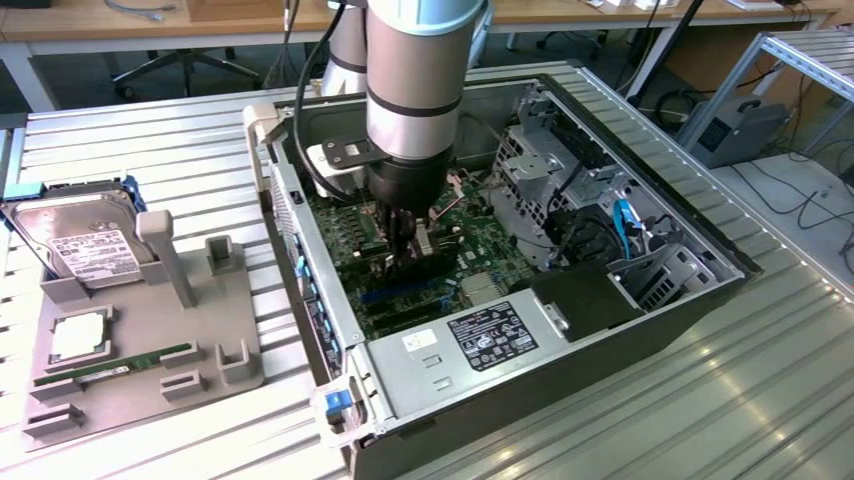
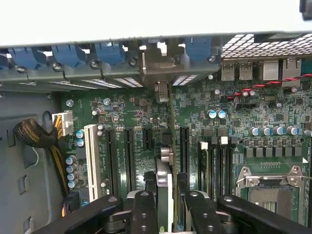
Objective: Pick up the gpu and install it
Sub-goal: 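Insert the gpu into the slot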
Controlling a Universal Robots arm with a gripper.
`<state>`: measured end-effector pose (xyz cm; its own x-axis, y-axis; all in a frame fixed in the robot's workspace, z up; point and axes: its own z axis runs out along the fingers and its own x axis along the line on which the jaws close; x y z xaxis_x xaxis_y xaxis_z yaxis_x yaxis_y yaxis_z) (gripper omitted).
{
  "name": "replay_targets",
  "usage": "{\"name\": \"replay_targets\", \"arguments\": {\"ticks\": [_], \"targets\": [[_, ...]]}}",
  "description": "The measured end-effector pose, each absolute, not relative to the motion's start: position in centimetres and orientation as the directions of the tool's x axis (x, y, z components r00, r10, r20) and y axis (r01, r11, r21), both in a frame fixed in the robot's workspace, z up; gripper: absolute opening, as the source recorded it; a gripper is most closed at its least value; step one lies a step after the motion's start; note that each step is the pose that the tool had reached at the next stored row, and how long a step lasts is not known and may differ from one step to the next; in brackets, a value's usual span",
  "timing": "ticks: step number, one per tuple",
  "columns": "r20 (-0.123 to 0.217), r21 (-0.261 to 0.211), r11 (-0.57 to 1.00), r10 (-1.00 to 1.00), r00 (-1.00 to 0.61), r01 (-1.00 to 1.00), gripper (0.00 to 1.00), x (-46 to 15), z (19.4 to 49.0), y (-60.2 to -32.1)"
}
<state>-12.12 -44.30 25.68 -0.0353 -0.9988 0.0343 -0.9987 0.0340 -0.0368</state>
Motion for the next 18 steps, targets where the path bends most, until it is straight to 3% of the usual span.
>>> {"name": "replay_targets", "arguments": {"ticks": [12, 18], "targets": [[0.057, -0.038, 0.033, -0.998, -0.035, -0.999, 0.27, -12.13, 26.02, -44.2], [0.087, -0.038, 0.032, -0.996, -0.035, -0.999, 0.27, -12.12, 26.13, -44.1]]}}
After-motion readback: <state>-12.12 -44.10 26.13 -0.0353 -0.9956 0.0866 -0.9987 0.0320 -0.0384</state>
